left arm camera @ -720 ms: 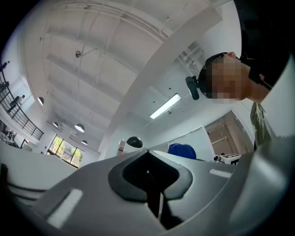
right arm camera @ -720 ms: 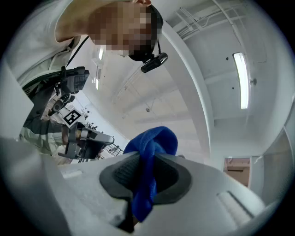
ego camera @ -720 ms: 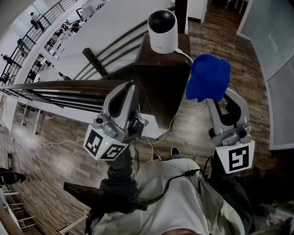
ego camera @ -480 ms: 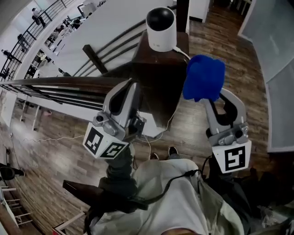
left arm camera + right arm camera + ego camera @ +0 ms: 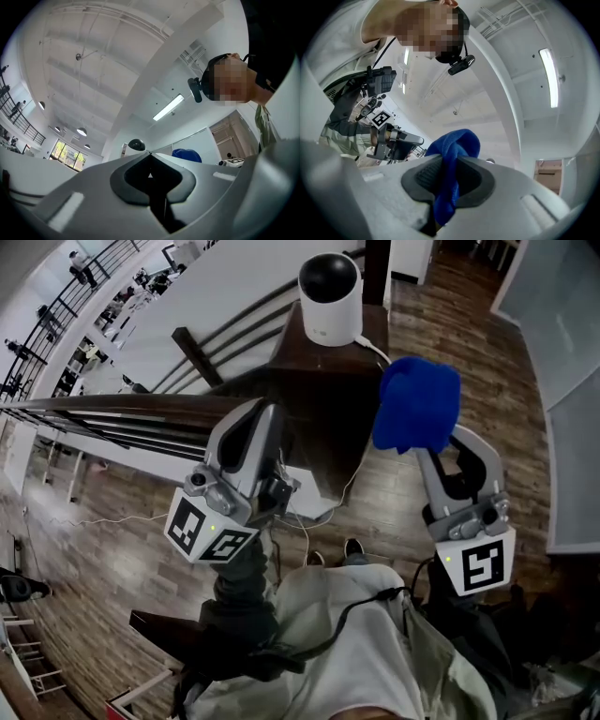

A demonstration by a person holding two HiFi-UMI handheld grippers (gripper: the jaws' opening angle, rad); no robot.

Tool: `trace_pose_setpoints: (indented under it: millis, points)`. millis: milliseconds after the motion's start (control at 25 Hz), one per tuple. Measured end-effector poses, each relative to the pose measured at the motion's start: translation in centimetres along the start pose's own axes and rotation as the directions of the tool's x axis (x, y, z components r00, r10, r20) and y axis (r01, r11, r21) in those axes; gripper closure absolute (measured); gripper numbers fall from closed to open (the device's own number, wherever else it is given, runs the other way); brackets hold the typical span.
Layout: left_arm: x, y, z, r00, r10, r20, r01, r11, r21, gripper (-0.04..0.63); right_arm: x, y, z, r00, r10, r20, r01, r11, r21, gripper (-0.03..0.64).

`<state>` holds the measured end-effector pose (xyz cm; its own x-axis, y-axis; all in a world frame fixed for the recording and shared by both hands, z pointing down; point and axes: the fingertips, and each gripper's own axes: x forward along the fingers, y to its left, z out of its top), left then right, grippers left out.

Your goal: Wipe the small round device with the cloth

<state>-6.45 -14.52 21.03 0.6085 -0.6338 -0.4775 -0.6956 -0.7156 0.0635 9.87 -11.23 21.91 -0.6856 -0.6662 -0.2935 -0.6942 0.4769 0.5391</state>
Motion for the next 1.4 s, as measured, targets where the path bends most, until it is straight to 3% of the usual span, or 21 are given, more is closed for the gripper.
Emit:
trace_pose_setpoints:
  millis: [120,240,400,480,600,680,800,1000,1080,1160,1240,1320,1400]
  points:
    - [0.5,0.8,0.6,1.000,-0.009,-0.005,0.009,1.000,0.019,0.592,0.7,-0.7,0.1,1.000,-0.003,-0.003,0.003,1.000,-0.026,0.555]
    - [0.9,1.8,1.4,1.000,-0.017,-0.016,0.018,0.999,0.049,0.592,2.3,-2.7,1.3,1.000,-0.004,0.012,0.005,0.994,-0.113,0.555]
    - [1.5,2.8,2.8,0.999,-0.028,-0.017,0.029,0.997,0.075,0.592,7.8,-5.3,4.5,0.999,0.036,0.008,-0.031,0.939,-0.341,0.555]
    - [1.8,3.0,3.2,0.999,-0.034,-0.011,0.035,0.997,0.074,0.592,10.7,-6.1,5.5,0.999,0.034,0.005,-0.029,0.913,-0.406,0.555]
    - [2.0,3.0,3.3,0.999,-0.043,-0.014,0.044,0.997,0.063,0.592,13.6,-6.7,3.5,0.993,-0.005,-0.122,-0.051,0.889,-0.455,0.555]
    - [1.8,2.9,3.1,0.999,-0.047,-0.016,0.048,0.997,0.054,0.592,14.4,-5.9,1.7,0.975,-0.006,-0.220,-0.114,0.843,-0.526,0.555]
    - [1.6,3.3,2.9,0.999,-0.045,-0.019,0.045,0.998,0.046,0.592,14.0,-4.0,0.2,0.961,0.014,-0.275,-0.172,0.810,-0.560,0.557]
    - [1.2,4.1,2.1,0.999,-0.032,-0.016,0.032,0.999,0.022,0.592,12.0,-1.2,-3.3,0.901,0.095,-0.424,-0.319,0.807,-0.497,0.560]
    - [1.2,4.0,1.7,0.999,-0.032,-0.018,0.033,0.999,0.010,0.592,11.3,-1.1,-2.8,0.913,0.128,-0.386,-0.315,0.823,-0.473,0.560]
    - [1.1,4.0,1.3,0.999,-0.032,-0.020,0.032,0.999,0.002,0.592,11.1,-2.8,-1.0,0.955,0.111,-0.276,-0.235,0.851,-0.469,0.560]
    - [1.0,4.2,1.2,0.999,-0.027,-0.018,0.027,1.000,-0.002,0.592,11.2,-6.0,0.6,0.981,0.022,-0.193,-0.103,0.901,-0.421,0.560]
    - [0.8,4.4,1.4,1.000,-0.020,-0.014,0.020,1.000,-0.004,0.592,11.8,-9.0,1.0,0.979,-0.063,-0.192,-0.007,0.938,-0.346,0.560]
    - [0.9,4.4,1.7,1.000,-0.017,-0.015,0.017,1.000,0.000,0.592,12.8,-9.9,1.5,0.977,-0.067,-0.200,-0.004,0.941,-0.337,0.560]
